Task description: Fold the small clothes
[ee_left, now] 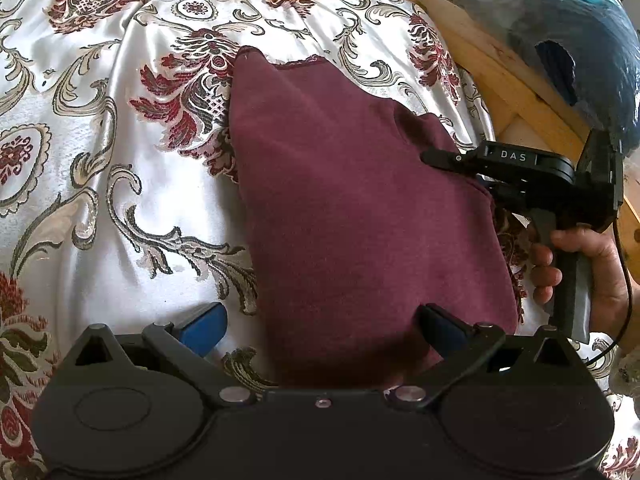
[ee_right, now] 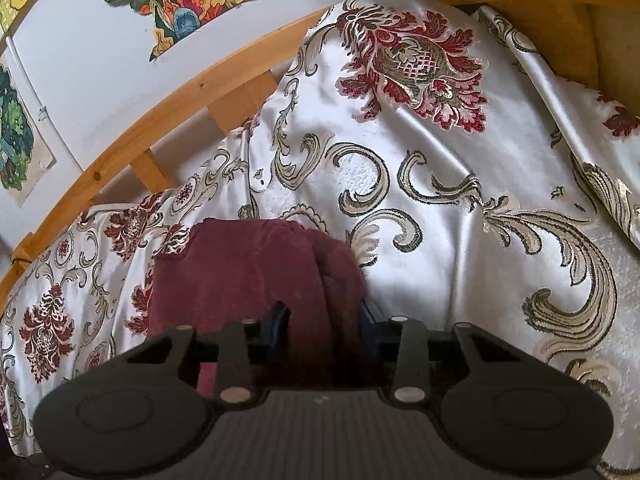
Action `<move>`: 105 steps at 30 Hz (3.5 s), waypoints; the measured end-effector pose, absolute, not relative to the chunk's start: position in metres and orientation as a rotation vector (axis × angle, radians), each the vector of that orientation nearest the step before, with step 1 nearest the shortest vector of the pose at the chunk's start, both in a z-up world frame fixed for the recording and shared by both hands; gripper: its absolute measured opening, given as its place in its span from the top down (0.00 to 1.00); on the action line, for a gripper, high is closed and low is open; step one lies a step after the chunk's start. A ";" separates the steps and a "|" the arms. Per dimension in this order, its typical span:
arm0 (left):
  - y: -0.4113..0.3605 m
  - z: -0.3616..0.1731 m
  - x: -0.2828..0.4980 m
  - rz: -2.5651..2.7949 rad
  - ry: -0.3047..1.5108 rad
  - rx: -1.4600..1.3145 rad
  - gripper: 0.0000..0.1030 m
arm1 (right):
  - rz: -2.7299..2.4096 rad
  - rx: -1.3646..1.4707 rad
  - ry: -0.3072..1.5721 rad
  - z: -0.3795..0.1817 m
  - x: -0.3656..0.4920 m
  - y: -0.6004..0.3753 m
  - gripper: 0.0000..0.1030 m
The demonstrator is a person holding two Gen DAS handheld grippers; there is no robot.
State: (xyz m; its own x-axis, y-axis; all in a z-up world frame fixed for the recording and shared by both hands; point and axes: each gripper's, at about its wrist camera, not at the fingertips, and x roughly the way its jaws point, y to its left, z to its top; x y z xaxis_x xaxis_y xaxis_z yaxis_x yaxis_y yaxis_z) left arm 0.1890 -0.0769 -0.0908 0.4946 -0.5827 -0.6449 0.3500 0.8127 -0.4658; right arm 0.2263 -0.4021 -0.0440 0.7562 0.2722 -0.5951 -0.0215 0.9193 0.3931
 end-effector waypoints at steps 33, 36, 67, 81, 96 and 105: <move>-0.054 -0.106 0.217 -0.682 0.948 -0.577 0.16 | 0.196 0.419 0.673 -0.037 0.236 -0.397 0.36; -0.051 -0.109 0.222 -0.686 0.983 -0.629 0.16 | 0.184 0.364 0.687 -0.038 0.236 -0.389 0.37; -0.056 -0.069 0.220 -0.623 0.909 -0.448 0.45 | 0.276 0.265 0.521 0.007 0.214 -0.354 0.79; 0.018 -0.030 0.244 -0.418 0.673 -0.416 0.46 | 0.442 0.182 0.400 0.052 0.283 -0.260 0.79; 0.044 -0.067 0.268 -0.285 0.790 -0.466 0.40 | 0.359 0.155 0.606 -0.014 0.358 -0.225 0.65; 0.041 -0.072 0.271 -0.269 0.796 -0.461 0.38 | 0.412 0.140 0.608 -0.009 0.332 -0.233 0.26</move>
State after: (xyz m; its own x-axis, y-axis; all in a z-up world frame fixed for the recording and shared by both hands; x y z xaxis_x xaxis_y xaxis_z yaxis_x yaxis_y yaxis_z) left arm 0.2711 0.0410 -0.0722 0.6728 -0.4000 -0.6223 0.0598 0.8679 -0.4931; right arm 0.3321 -0.2328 -0.0091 0.7426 0.4155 -0.5253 -0.3345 0.9096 0.2465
